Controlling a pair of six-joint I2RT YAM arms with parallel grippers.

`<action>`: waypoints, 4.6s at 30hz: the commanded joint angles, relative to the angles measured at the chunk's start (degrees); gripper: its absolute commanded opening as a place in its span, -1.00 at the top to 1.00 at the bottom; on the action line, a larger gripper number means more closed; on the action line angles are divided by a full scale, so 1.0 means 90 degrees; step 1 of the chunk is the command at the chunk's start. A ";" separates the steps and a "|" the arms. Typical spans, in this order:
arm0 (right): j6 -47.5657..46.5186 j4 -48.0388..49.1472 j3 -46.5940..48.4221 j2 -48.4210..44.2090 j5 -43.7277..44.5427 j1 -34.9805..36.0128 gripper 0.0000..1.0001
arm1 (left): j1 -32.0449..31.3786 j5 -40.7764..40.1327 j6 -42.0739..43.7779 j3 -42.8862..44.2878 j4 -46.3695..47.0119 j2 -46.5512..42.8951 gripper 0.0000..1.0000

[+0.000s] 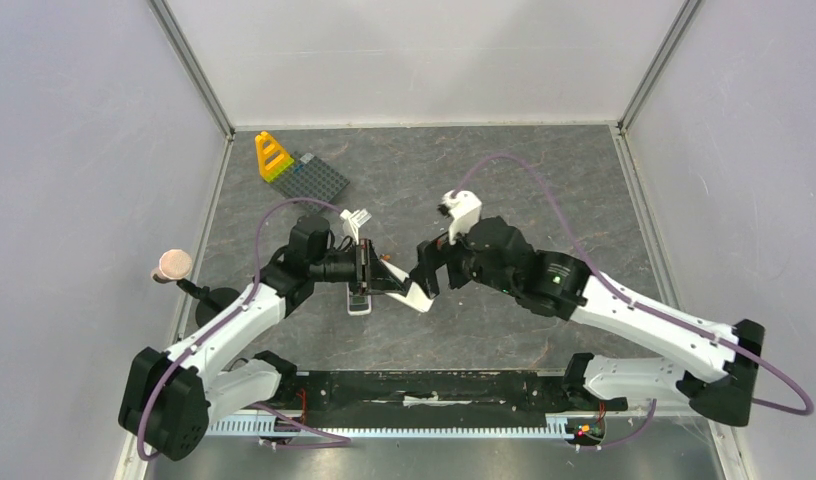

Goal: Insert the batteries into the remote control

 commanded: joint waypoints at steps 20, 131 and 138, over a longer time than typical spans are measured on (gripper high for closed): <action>0.4980 0.2400 -0.2462 -0.2264 0.0176 -0.0093 -0.80 | 0.0040 0.0468 -0.3727 -0.0225 0.3437 -0.0795 0.96; 0.0680 0.1637 -0.0862 -0.0538 -0.5618 -0.1352 -0.32 | 0.0041 0.2611 0.0363 0.0918 0.0681 -0.1119 0.96; 0.0991 0.2149 -0.0997 -0.0419 -0.5610 -0.1350 0.32 | 0.0042 0.2640 0.0421 0.0913 0.0626 -0.1109 0.95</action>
